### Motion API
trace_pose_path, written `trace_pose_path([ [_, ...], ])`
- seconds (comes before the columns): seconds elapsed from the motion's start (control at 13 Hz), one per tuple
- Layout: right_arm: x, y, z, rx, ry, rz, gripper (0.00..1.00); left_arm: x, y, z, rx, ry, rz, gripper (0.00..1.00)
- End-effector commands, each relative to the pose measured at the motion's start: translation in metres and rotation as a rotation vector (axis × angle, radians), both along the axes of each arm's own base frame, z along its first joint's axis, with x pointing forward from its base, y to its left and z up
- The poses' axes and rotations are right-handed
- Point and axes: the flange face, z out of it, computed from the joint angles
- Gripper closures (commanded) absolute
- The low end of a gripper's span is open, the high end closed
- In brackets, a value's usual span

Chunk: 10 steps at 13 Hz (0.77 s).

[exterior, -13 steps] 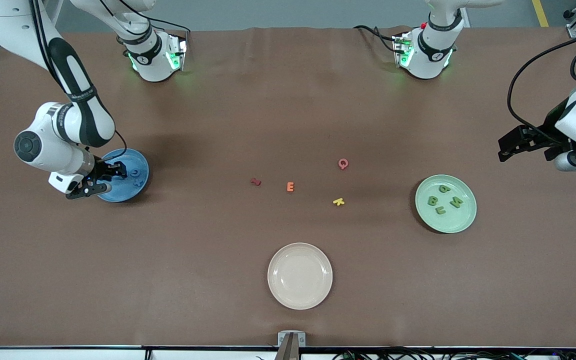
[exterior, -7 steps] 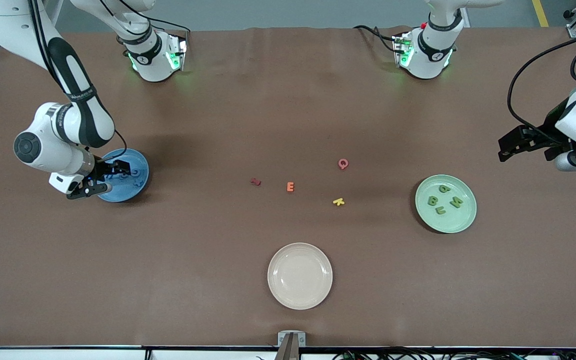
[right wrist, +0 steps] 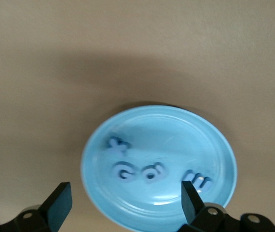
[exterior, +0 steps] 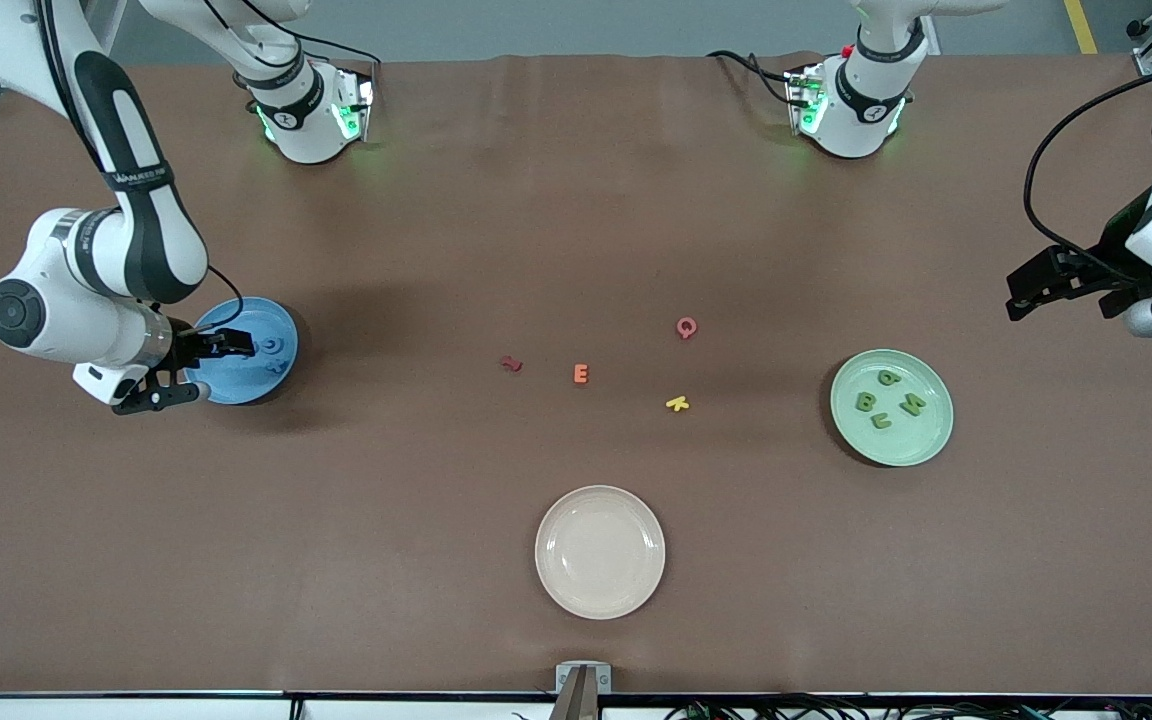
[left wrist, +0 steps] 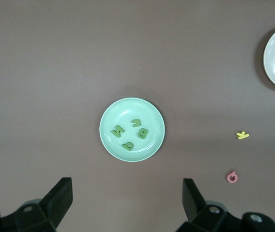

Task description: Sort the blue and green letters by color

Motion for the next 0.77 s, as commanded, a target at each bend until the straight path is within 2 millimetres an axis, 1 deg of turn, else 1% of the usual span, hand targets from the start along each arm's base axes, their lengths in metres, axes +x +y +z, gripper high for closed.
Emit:
trace_pose_path([
  [0.0, 0.011, 0.010, 0.048, -0.028, 0.005, -0.028, 0.00, -0.006, 0.002, 0.007, 0.009, -0.002, -0.013, 0.00],
  [0.23, 0.034, 0.006, 0.127, -0.048, 0.018, -0.082, 0.00, -0.006, 0.002, 0.007, 0.008, -0.001, -0.012, 0.00],
  [0.31, 0.040, 0.002, 0.153, -0.081, 0.012, -0.084, 0.00, -0.006, 0.002, 0.007, 0.008, -0.001, -0.012, 0.00],
  [0.46, 0.048, -0.002, 0.196, -0.132, 0.011, -0.073, 0.00, -0.006, 0.002, 0.007, 0.008, -0.001, -0.012, 0.00],
  [0.61, 0.049, -0.007, 0.220, -0.133, 0.002, -0.086, 0.00, -0.006, 0.002, 0.006, 0.008, 0.001, -0.012, 0.00],
  [0.69, 0.049, -0.016, 0.236, -0.131, -0.005, -0.105, 0.00, -0.006, 0.001, 0.006, 0.006, 0.001, -0.013, 0.00],
])
